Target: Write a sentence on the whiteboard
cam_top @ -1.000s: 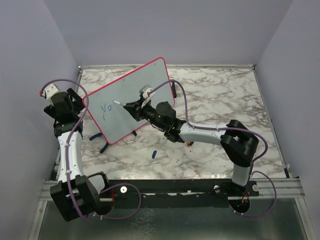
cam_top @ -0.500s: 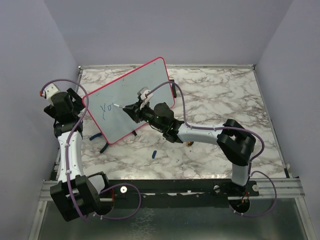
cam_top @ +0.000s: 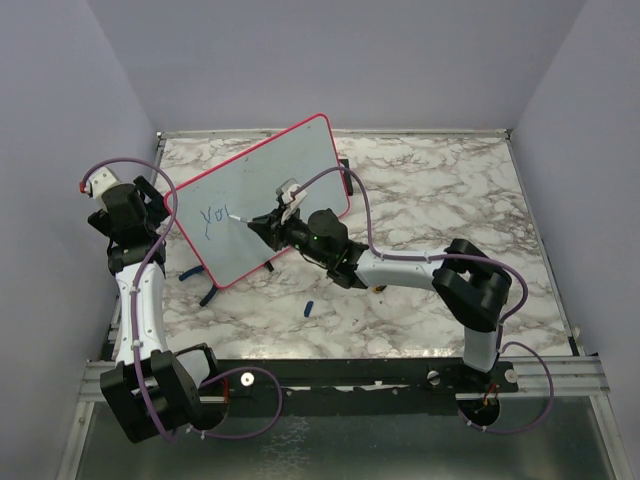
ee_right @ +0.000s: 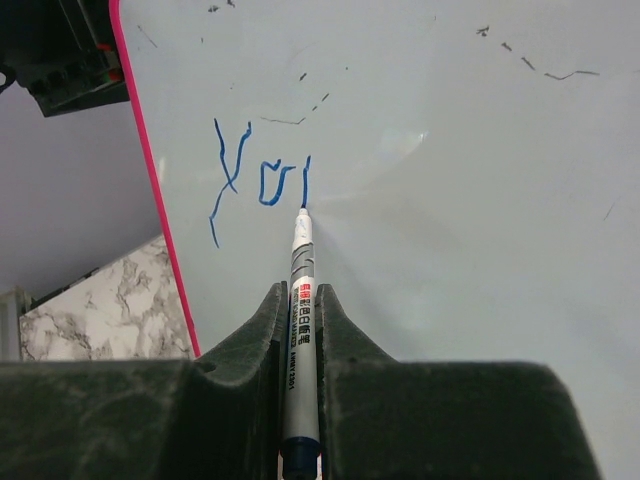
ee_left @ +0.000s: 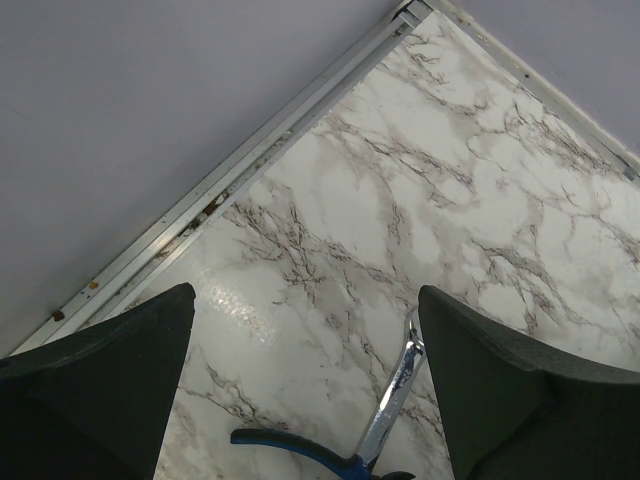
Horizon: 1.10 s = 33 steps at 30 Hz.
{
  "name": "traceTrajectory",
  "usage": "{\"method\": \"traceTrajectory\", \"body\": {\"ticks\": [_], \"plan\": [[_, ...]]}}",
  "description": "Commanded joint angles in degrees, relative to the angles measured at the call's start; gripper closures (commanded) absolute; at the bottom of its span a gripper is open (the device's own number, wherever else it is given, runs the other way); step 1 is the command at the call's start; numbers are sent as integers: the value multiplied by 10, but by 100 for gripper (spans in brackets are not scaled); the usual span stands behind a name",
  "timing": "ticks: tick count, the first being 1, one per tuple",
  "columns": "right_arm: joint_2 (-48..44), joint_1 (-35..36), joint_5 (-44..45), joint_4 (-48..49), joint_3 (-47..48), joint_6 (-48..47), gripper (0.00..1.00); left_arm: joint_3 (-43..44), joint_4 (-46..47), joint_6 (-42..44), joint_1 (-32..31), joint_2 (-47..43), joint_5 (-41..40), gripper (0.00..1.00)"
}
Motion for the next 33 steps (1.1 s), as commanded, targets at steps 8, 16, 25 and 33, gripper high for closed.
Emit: {"method": "traceTrajectory", "body": {"ticks": [8,16,25,33], "plan": [[-2,0,30,-13,-19,3,99,-6,11,8,3,-5,8,7],[-9,0,65,-12,-14,-14,99,-6,10,8,3,-5,8,6],[-12,-1,72,-9,4,-26,100,-6,10,8,3,-5,9,7],[-10,-1,73,-6,17,-30,99,-6,11,8,3,-5,10,7]]}}
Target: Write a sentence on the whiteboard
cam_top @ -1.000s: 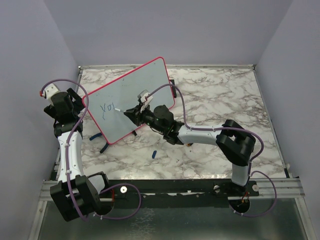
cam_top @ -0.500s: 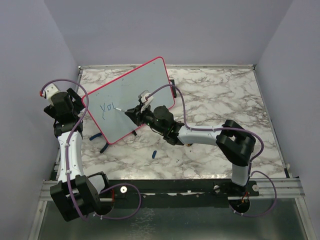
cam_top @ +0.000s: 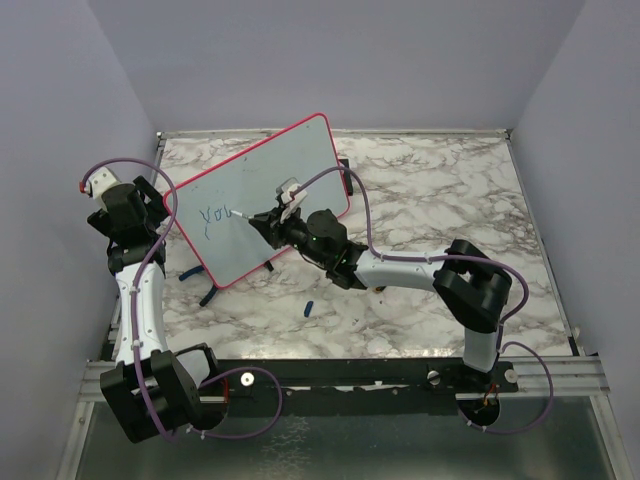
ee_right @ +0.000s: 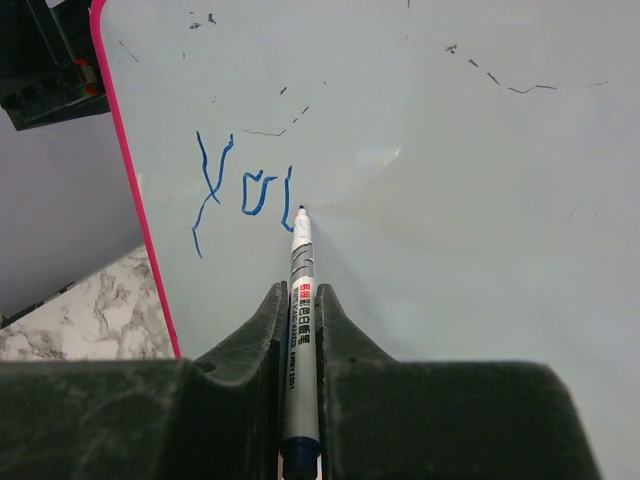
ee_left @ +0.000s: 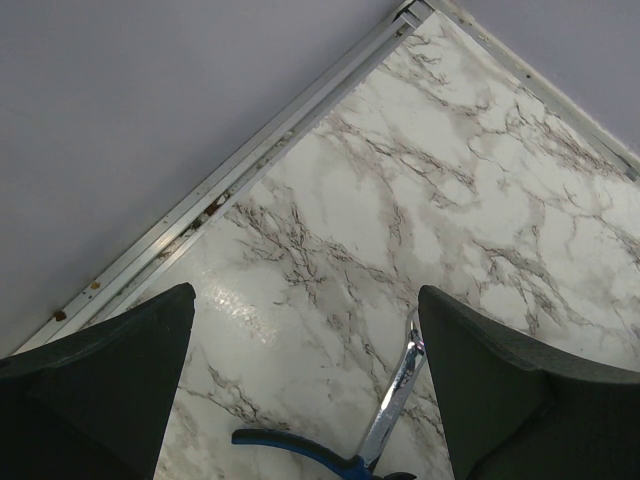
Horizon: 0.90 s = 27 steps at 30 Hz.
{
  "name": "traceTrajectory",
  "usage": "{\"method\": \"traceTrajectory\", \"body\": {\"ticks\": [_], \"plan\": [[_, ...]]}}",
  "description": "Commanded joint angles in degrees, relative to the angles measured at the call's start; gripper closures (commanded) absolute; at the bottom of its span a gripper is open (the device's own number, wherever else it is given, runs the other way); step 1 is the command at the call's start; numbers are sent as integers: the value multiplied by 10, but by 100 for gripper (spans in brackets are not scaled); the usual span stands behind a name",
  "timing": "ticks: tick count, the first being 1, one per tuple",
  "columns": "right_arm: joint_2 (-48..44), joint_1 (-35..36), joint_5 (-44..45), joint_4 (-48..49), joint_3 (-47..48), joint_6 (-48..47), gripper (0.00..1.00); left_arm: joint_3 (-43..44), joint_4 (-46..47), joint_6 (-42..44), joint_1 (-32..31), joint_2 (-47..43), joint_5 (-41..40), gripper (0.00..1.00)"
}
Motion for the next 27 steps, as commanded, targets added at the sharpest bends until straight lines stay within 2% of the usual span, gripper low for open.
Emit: {"method": "traceTrajectory", "body": {"ticks": [1,27], "plan": [[-8,-4,37,-3,18,-16,99,-6,10,8,3,-5,9,7],[-1,-4,28,-12,-25,3,99,-5,11,6,3,-4,10,6]]}}
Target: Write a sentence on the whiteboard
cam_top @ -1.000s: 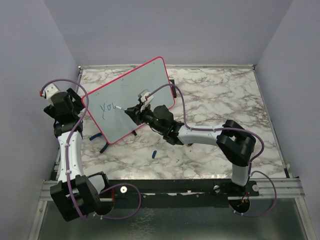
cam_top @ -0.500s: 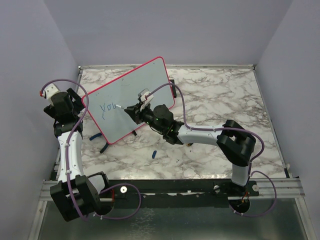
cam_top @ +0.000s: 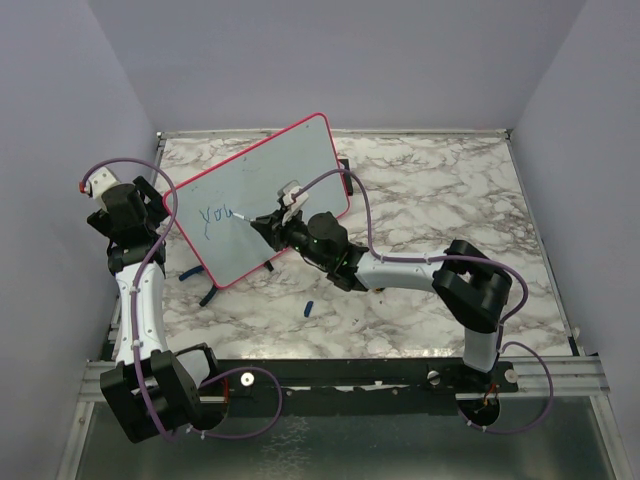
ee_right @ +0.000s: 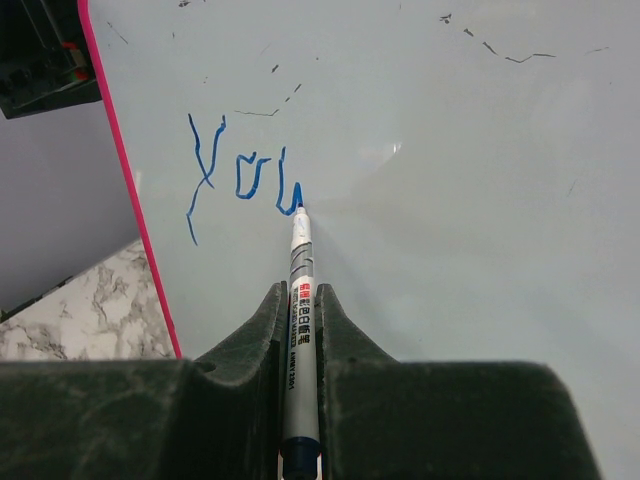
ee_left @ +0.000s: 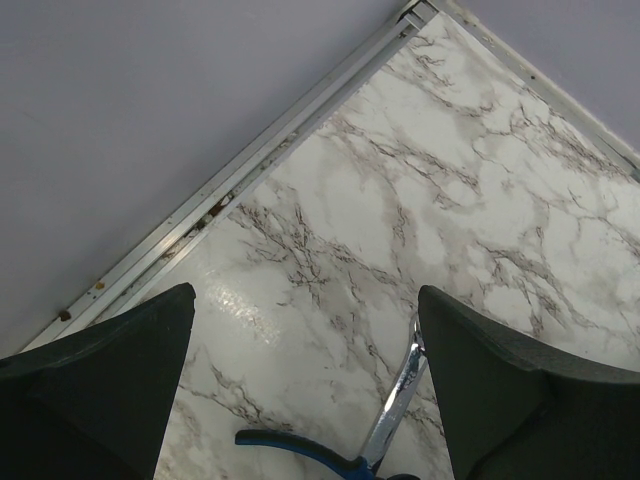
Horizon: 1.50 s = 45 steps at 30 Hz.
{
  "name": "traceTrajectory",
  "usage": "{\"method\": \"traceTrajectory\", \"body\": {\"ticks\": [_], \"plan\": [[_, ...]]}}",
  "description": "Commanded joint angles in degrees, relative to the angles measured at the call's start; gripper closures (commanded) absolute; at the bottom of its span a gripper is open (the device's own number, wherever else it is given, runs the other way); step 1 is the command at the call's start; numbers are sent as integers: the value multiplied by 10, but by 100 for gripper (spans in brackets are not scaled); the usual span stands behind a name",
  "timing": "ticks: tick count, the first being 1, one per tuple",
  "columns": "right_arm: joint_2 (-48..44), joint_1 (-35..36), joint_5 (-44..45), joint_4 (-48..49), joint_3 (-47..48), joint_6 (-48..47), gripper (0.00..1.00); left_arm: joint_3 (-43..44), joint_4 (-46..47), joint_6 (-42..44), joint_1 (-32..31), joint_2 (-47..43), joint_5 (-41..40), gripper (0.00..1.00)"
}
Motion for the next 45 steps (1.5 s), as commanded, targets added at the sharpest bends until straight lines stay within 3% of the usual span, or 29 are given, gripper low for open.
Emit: {"method": "traceTrajectory", "body": {"ticks": [1,17,26,30,45], "plan": [[-2,-4,27,-18,-13,-4,99,-5,11,5,2,-4,10,7],[-32,-4,53,6,-33,-9,99,-6,12,6,2,-5,8,7],[-90,-3,-40,49,-92,-9,99,-7,11,7,3,-5,9,6],[-108,-3,-39,52,-108,-2,99,-8,11,8,2,-5,9,7],[-102,-26,-43,33,-68,-21,99,-7,12,8,3,-1,15,7]]}}
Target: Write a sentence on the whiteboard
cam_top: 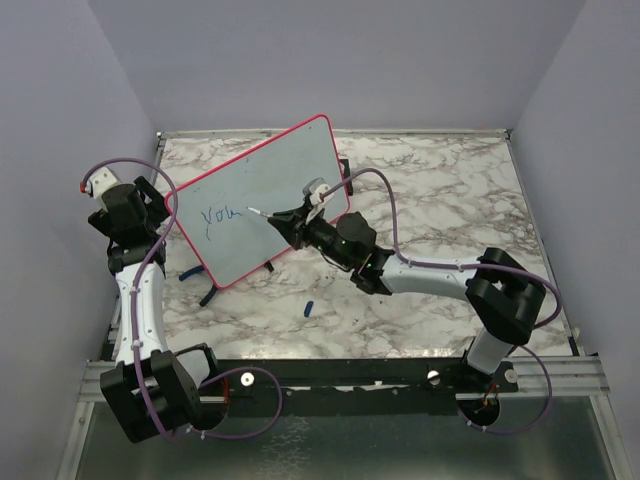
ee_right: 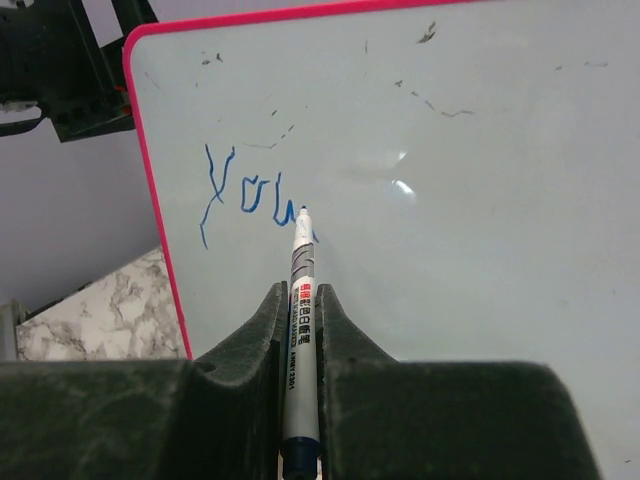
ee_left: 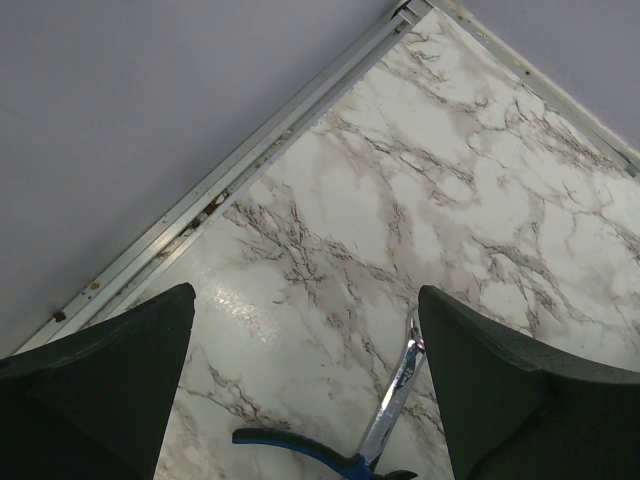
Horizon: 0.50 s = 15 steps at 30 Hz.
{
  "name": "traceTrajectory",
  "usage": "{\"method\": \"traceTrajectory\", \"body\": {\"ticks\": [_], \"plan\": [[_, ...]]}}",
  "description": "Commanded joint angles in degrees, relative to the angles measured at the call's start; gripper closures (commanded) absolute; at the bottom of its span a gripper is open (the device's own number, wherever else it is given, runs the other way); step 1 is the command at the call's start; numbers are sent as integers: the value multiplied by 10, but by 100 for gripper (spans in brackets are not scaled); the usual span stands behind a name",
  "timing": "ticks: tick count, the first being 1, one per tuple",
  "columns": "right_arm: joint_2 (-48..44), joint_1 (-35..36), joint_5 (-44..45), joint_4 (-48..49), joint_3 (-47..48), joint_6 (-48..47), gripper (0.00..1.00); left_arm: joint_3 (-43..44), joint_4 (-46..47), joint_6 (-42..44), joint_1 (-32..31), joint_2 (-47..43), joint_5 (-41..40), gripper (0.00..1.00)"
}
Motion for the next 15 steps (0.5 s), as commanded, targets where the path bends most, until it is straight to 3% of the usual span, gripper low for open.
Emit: {"method": "traceTrajectory", "body": {"ticks": [1,15], "plan": [[5,-9,-15,2,34,-16,99,-6,11,5,2,0,13,7],[57,-17,-29,-7,96,-20,99,-4,11,4,2,4,20,7]]}}
